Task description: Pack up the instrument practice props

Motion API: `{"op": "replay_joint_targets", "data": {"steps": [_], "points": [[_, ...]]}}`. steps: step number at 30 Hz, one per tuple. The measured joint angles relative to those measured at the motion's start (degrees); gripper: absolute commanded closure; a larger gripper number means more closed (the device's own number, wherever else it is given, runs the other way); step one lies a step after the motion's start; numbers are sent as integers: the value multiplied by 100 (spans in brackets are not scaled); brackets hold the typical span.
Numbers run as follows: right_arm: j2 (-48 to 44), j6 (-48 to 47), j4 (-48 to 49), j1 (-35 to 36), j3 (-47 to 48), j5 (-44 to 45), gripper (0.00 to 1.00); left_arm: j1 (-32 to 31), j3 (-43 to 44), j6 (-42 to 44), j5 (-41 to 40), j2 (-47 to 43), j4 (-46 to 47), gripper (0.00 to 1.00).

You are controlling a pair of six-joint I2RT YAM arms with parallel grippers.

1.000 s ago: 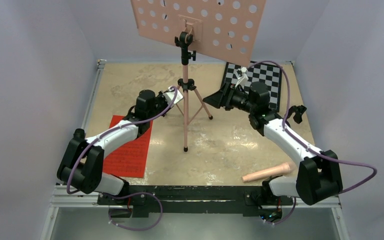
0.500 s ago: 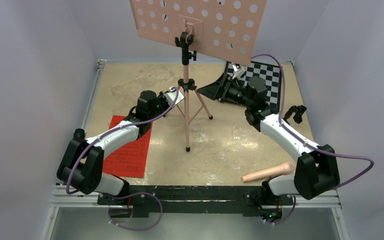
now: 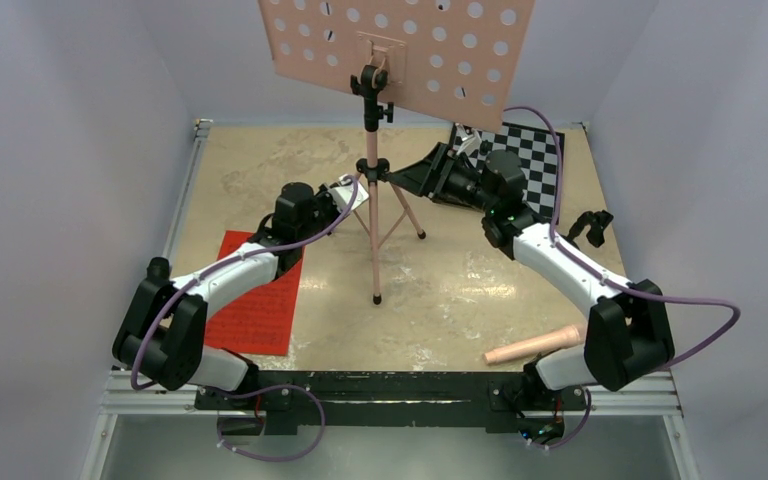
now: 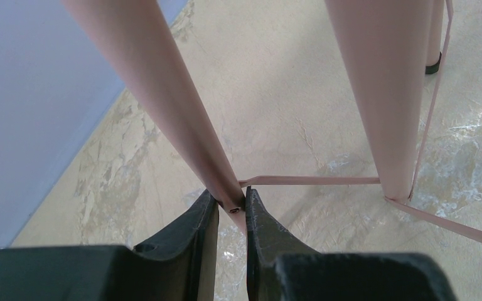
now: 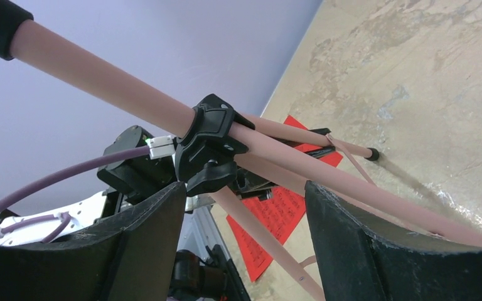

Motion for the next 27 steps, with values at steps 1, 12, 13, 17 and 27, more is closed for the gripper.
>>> {"op": "replay_joint_targets", "data": {"steps": [1,12,13,17,27], "points": [[7,7,-4,2,2,37,27,-2,-2,0,-2,-2,0,100],[24,-72,-168,116,98,181,31,-31,-44,0,-42,-26,37,100],[24,-111,-195,131,111,186,33,-35,-50,2,-46,-31,39,100],[24,-321,-350,186,214,195,41,-35,-61,7,-48,-35,50,100],[-144,-811,-717,262,291,380,55,-42,-90,22,-46,-57,50,100]]}}
